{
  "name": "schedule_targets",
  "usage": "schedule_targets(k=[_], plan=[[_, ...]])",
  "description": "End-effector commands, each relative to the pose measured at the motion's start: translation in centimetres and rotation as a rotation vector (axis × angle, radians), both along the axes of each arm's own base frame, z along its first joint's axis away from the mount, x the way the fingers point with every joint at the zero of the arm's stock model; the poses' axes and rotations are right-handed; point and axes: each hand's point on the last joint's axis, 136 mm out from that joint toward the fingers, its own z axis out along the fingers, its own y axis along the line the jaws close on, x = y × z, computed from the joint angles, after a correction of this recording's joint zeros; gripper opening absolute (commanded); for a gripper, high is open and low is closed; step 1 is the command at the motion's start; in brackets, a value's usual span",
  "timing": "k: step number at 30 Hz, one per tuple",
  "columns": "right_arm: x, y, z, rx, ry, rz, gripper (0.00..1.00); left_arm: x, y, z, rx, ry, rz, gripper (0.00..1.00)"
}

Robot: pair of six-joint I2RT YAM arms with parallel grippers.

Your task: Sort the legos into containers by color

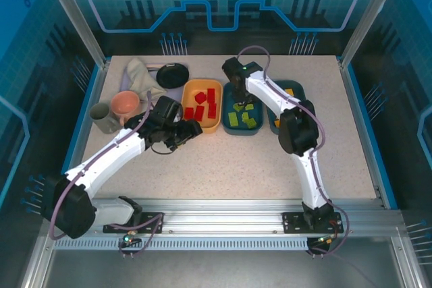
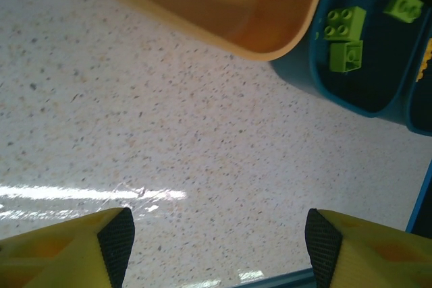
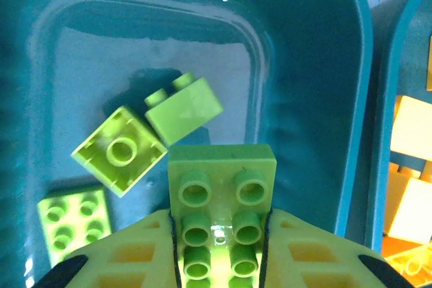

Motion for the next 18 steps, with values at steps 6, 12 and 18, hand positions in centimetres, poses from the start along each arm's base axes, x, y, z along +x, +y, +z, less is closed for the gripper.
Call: schedule_targets(k=[6,12,18], plan=[[0.4,-2.0,-2.0,-0.046,0.067,-0.050,0.37,1.8,-0.9,1.5,0.001,-0.047,-0.014,0.71],[0.7,-1.4,-0.4,-0.009,0.035,-0.052,0.58,2.0,-0.6,2.1,0.025,-0.054,-0.018,0.71],[0.7,-0.6,7.4,0.084,-0.125,-0.020,0.65,2.3,1.2,5.0,0.092,-0.120,0.010,0.99]])
